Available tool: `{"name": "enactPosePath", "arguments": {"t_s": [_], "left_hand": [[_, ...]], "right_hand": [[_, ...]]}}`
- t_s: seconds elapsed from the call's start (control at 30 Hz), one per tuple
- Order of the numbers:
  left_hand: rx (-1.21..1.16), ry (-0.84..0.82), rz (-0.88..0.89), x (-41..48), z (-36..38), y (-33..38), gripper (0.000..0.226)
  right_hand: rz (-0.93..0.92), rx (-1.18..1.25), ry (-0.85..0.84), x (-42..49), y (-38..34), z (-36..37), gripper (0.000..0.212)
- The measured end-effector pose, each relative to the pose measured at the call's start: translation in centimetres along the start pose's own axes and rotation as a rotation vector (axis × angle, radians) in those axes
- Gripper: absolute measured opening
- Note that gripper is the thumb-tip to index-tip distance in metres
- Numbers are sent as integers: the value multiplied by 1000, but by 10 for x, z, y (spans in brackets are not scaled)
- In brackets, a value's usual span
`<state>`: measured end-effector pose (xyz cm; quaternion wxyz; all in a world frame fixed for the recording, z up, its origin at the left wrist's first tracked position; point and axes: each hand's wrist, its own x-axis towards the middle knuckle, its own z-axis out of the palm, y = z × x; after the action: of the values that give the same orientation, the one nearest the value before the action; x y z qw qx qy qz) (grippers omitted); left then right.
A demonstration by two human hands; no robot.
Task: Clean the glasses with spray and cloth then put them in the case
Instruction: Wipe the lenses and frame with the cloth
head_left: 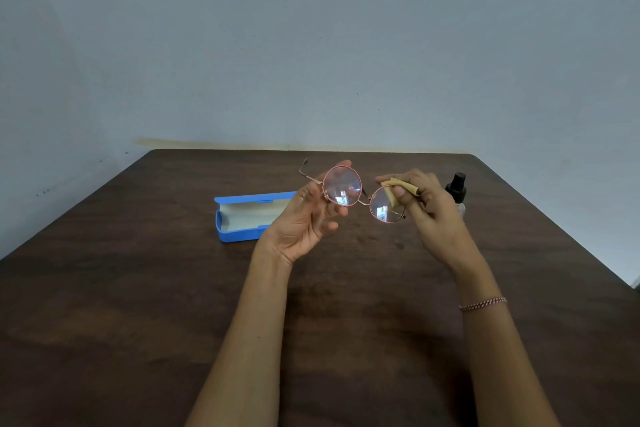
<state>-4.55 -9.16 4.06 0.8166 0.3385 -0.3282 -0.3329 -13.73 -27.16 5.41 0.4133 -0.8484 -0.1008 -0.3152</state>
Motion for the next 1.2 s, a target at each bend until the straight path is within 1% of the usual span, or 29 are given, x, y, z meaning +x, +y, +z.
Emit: {"name": "enactPosePath", "arguments": {"t_s": [0.17, 0.33, 0.43, 0.6, 0.7, 0.8, 0.87, 0.9, 1.0, 1.1, 1.2], "left_hand": [[92, -49, -20, 0, 1, 1, 71], [119, -39, -37, -1, 1, 1, 70], [124, -47, -26, 0, -1, 1, 69], [103, -114, -18, 0, -2, 0, 61], [105, -104, 5, 1, -1, 0, 60], [113, -90, 36, 4, 2, -2, 60], [124, -81, 53, 5, 5, -3, 60], [130, -78, 60, 6, 6, -4, 60], [136, -83, 57, 9, 8, -8, 61], [124, -60, 38, 11, 7, -12, 64], [133, -45, 38, 12, 6, -13, 64]], "right_hand": [[-22, -53, -28, 0, 1, -1, 24], [-40, -95, -14, -1, -1, -3, 25], [-45, -93, 6, -1, -2, -3, 25], [-49, -113, 72, 0, -4, -2, 23], [-77, -173, 185, 1, -5, 0, 27], [-110, -219, 428, 2, -11, 1, 31], [-178, -237, 545, 0, -18, 6, 39], [-222, -248, 559, -1, -22, 10, 43], [-348, -302, 467, -4, -32, 24, 48], [-409, -320, 335, -5, -37, 35, 38], [-437, -376, 274, -5, -36, 35, 32]]}}
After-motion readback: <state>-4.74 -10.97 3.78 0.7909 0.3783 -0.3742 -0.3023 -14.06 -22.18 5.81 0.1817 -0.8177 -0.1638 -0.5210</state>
